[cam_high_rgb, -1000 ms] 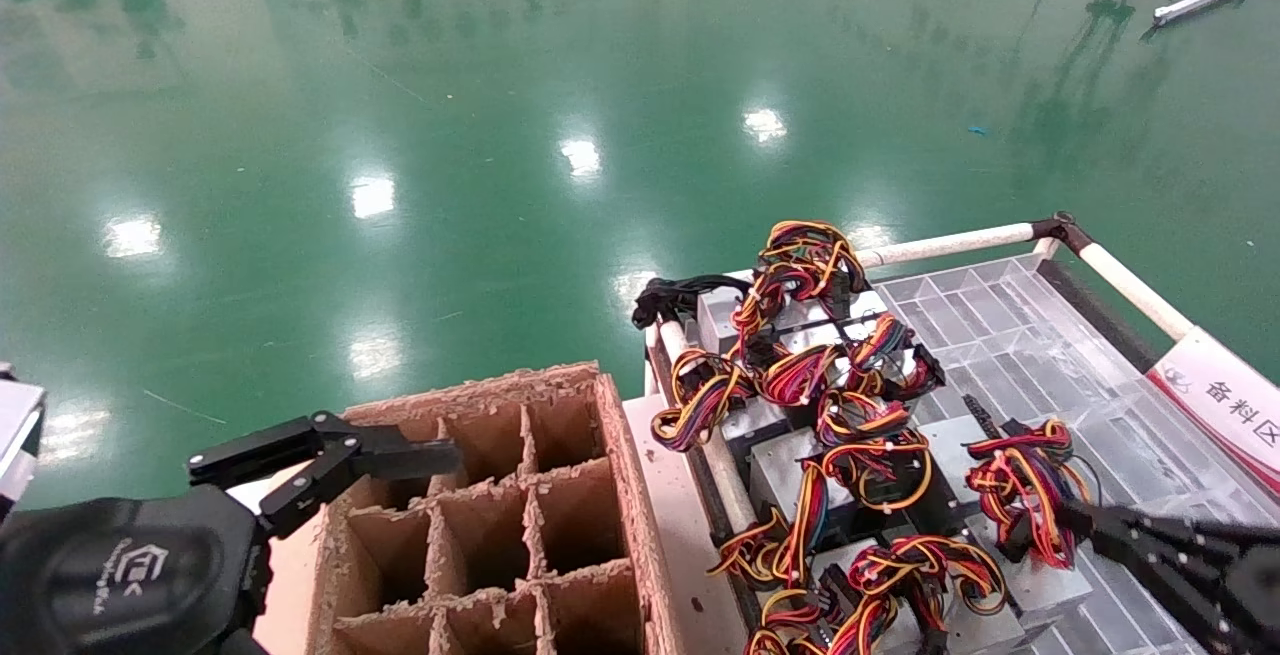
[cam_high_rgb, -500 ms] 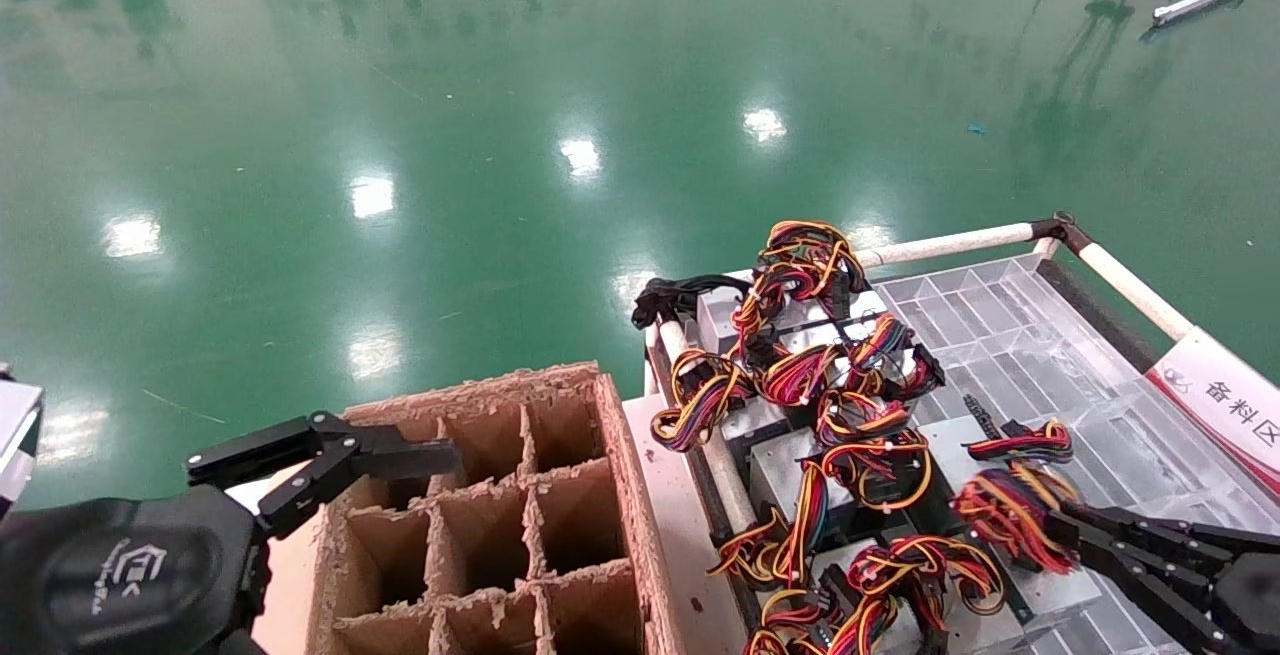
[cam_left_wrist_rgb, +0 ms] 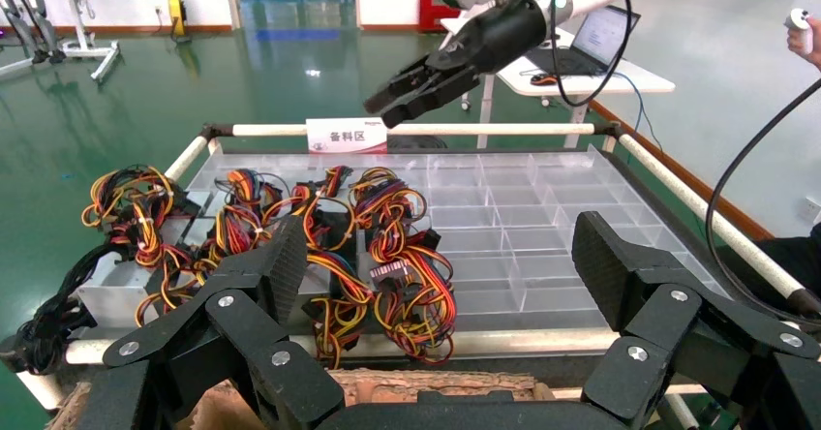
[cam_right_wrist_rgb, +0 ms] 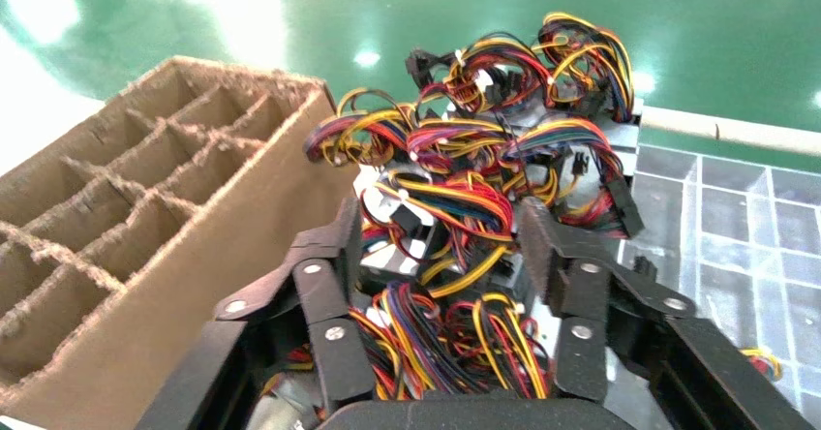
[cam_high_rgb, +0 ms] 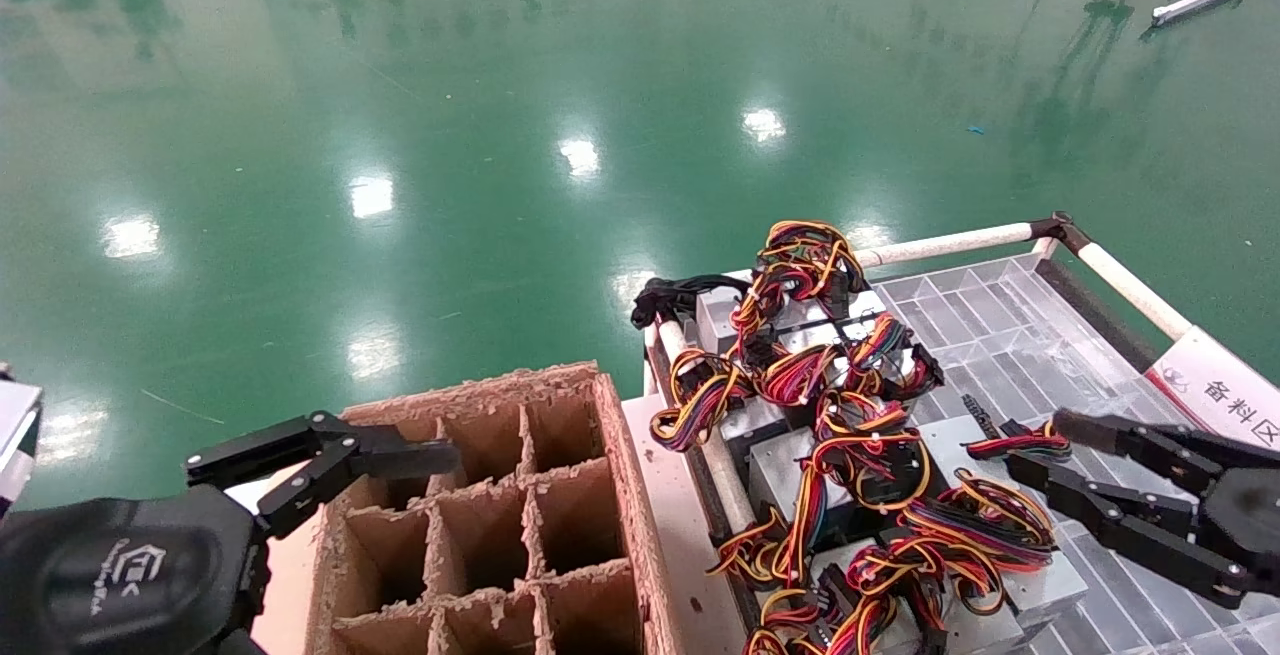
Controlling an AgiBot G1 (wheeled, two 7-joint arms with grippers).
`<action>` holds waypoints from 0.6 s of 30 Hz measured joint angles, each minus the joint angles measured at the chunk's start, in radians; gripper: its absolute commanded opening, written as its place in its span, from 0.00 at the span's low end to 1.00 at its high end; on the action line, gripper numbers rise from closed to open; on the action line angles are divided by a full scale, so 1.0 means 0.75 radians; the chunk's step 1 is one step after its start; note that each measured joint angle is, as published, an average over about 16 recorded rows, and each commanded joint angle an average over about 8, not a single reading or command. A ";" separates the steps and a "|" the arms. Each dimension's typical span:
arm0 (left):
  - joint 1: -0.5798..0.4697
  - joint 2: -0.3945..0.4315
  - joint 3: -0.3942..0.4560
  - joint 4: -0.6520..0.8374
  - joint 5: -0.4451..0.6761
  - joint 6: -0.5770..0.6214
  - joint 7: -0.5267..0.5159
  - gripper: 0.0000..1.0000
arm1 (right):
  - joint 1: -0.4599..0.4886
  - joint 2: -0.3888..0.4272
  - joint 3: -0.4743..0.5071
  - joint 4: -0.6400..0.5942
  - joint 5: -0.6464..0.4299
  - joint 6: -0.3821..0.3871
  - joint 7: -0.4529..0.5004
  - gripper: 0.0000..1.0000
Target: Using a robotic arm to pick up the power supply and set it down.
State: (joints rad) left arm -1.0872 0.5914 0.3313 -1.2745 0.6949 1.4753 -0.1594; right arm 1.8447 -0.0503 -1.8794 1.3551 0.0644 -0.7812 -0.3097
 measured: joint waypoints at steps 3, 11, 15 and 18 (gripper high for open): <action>0.000 0.000 0.000 0.000 0.000 0.000 0.000 1.00 | -0.018 -0.019 0.066 0.000 -0.038 -0.037 0.038 1.00; 0.000 0.000 0.000 0.000 0.000 0.000 0.000 1.00 | -0.134 -0.107 0.318 -0.010 -0.164 -0.152 0.124 1.00; 0.000 0.000 0.000 0.001 0.000 0.000 0.000 1.00 | -0.197 -0.152 0.445 -0.016 -0.227 -0.208 0.162 1.00; 0.000 0.000 0.000 0.001 0.000 0.000 0.000 1.00 | -0.223 -0.171 0.499 -0.018 -0.253 -0.232 0.178 1.00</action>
State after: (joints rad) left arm -1.0873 0.5914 0.3316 -1.2740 0.6948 1.4753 -0.1591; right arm 1.6771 -0.1786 -1.5053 1.3414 -0.1256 -0.9553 -0.1761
